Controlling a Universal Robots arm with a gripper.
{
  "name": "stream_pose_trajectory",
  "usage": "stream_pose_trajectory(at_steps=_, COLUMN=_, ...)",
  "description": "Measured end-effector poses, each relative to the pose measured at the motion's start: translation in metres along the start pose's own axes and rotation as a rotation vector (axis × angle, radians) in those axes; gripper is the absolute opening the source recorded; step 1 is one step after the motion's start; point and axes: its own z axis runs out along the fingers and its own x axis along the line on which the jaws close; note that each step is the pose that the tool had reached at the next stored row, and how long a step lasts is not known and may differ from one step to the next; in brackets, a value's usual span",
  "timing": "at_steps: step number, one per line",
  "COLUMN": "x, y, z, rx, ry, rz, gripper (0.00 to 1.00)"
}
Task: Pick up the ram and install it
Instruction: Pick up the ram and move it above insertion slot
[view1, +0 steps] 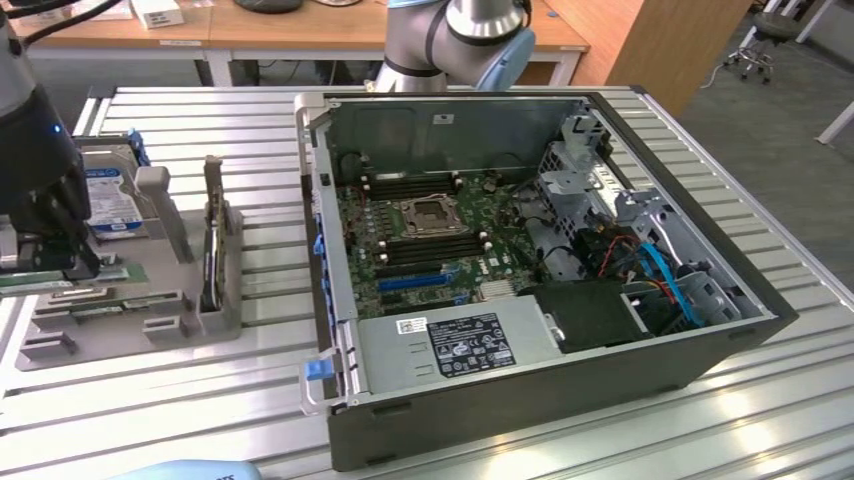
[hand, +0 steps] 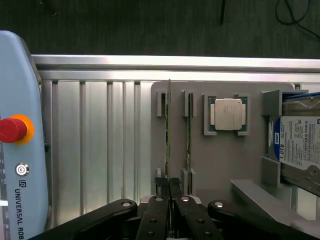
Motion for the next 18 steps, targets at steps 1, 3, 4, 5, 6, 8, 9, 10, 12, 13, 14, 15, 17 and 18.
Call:
stream_pose_trajectory(at_steps=1, x=0.000, y=0.0001, z=-0.0027, rx=0.0000, ry=0.0000, rz=0.000, gripper=0.12)
stream_pose_trajectory(at_steps=3, x=0.000, y=0.0003, z=-0.0084, rx=0.0001, ry=-0.0001, rz=0.000, gripper=0.12)
stream_pose_trajectory(at_steps=4, x=0.000, y=0.0004, z=-0.0113, rx=0.0001, ry=-0.0001, rz=0.000, gripper=0.12)
stream_pose_trajectory(at_steps=5, x=0.000, y=0.0005, z=-0.0146, rx=0.0001, ry=-0.0001, rz=0.000, gripper=0.12)
stream_pose_trajectory(at_steps=6, x=0.000, y=0.0007, z=-0.0176, rx=0.0001, ry=0.0000, rz=0.000, gripper=0.12)
stream_pose_trajectory(at_steps=8, x=0.000, y=0.0009, z=-0.0233, rx=0.0001, ry=0.0000, rz=0.000, gripper=0.12)
stream_pose_trajectory(at_steps=9, x=0.000, y=0.0010, z=-0.0264, rx=0.0001, ry=0.0000, rz=0.000, gripper=0.12)
stream_pose_trajectory(at_steps=10, x=0.000, y=0.0011, z=-0.0295, rx=0.0001, ry=-0.0001, rz=0.000, gripper=0.12)
stream_pose_trajectory(at_steps=12, x=0.000, y=0.0013, z=-0.0364, rx=0.0000, ry=0.0000, rz=0.000, gripper=0.12)
stream_pose_trajectory(at_steps=13, x=0.000, y=0.0015, z=-0.0395, rx=0.0001, ry=0.0000, rz=0.000, gripper=0.12)
stream_pose_trajectory(at_steps=14, x=0.000, y=0.0016, z=-0.0427, rx=0.0000, ry=0.0000, rz=0.000, gripper=0.12)
stream_pose_trajectory(at_steps=15, x=0.000, y=0.0017, z=-0.0459, rx=0.0001, ry=0.0000, rz=0.000, gripper=0.12)
stream_pose_trajectory(at_steps=17, x=-0.001, y=0.0019, z=-0.0521, rx=0.0001, ry=-0.0001, rz=0.000, gripper=0.12)
stream_pose_trajectory(at_steps=18, x=-0.001, y=0.0020, z=-0.0552, rx=0.0001, ry=-0.0001, rz=0.000, gripper=0.12)
